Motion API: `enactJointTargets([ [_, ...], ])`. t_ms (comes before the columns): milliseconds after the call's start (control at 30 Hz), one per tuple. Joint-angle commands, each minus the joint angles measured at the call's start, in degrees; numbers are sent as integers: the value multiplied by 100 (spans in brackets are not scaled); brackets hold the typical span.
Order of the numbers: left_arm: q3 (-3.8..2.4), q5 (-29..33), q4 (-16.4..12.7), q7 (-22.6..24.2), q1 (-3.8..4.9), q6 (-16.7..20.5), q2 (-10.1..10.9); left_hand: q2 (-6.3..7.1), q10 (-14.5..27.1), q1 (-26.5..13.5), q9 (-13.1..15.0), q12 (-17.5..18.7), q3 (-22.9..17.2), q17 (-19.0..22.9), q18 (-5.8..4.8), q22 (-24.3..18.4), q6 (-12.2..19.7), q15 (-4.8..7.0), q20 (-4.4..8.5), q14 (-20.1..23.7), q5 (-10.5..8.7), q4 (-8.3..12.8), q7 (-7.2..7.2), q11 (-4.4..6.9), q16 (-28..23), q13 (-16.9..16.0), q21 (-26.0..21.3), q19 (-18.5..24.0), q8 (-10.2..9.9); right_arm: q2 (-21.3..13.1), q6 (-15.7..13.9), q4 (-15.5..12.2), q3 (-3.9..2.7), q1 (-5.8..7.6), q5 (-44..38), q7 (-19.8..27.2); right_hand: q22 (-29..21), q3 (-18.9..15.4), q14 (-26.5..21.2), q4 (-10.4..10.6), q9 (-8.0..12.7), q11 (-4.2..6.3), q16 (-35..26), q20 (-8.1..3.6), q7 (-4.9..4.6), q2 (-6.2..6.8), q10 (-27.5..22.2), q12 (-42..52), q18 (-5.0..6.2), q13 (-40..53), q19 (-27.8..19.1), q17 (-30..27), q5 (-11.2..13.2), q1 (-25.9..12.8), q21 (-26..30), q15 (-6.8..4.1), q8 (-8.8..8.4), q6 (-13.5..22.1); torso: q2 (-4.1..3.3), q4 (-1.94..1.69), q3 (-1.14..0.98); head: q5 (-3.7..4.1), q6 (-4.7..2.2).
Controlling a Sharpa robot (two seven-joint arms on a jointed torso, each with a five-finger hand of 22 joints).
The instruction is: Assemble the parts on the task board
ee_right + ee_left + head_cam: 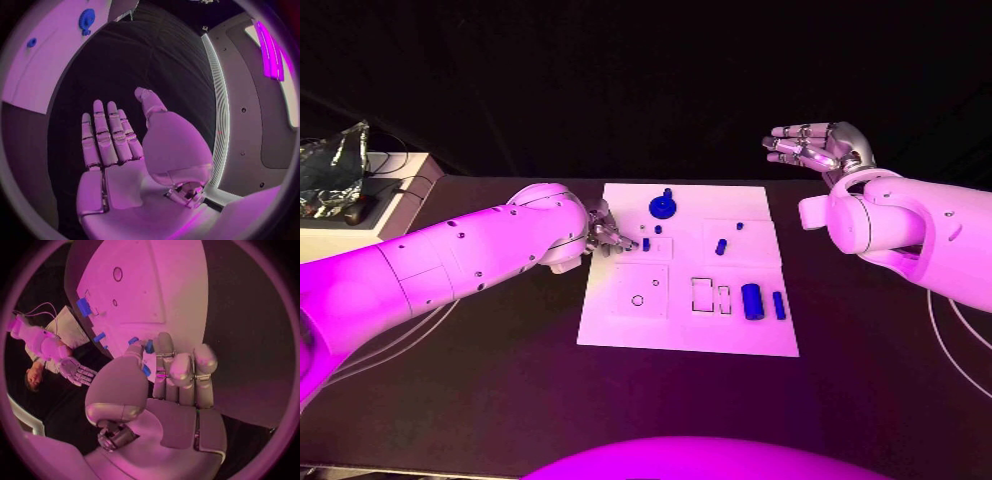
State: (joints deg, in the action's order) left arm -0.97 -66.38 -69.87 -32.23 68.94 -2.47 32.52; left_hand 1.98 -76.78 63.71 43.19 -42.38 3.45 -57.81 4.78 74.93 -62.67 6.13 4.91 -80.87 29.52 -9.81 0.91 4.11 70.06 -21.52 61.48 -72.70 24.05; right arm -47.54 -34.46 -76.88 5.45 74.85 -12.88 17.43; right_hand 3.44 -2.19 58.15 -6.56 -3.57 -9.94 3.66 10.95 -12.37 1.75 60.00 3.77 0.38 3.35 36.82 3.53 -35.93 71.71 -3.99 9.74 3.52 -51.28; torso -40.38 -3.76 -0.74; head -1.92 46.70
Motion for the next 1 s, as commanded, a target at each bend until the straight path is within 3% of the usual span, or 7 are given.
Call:
enactJointTargets([
  [33,13,51,-17,-56,-25,17,12,-49,-20,37,10,-37,147,-7,-91,232,-13,-6,13,-36,12,-42,-24,-12,23,-7,-14,-16,-23,-3,130,-4,-1,-3,-75,17,-8,29,-32,-9,5,-3,-19,-5,-8,4,-29,-29,-38,-3,-42,-9,-25,-17,31,8,-21,-10,-2,1,1,-3,-1],
  [167,8,91,-48,-18,-26,78,32,-102,-13,81,16,-37,636,21,-90,223,-11,-9,16,-33,-31,-137,-34,-20,0,-2,-37,-6,-18,-4,169,0,-1,-4,-101,-12,4,14,-62,-4,8,-9,-21,-15,-15,12,-42,-29,-38,-3,65,-10,-36,-26,7,14,-24,38,-4,-2,4,0,-5],
  [300,2,126,-69,11,-26,108,59,-100,-17,161,17,-43,809,21,-94,225,-14,-7,22,-34,-79,-240,-39,-22,3,1,-37,-8,-14,-5,191,2,-1,-6,-117,-32,-1,13,-85,-10,8,-8,-23,-12,-14,12,-43,-29,-37,-3,38,-11,-69,-19,12,19,-25,33,-2,-3,0,3,0],
  [1000,-79,450,-392,387,-31,691,266,-77,-24,180,23,-48,868,-2,-93,237,-17,-1,32,-37,-117,-411,-40,-19,23,7,-23,-22,-6,-14,218,14,1,-38,-128,-70,-4,11,-109,-22,7,-10,-20,-2,-13,5,-41,-29,-38,-3,-9,-10,-117,-21,21,27,-23,23,-1,-7,0,11,-5],
])
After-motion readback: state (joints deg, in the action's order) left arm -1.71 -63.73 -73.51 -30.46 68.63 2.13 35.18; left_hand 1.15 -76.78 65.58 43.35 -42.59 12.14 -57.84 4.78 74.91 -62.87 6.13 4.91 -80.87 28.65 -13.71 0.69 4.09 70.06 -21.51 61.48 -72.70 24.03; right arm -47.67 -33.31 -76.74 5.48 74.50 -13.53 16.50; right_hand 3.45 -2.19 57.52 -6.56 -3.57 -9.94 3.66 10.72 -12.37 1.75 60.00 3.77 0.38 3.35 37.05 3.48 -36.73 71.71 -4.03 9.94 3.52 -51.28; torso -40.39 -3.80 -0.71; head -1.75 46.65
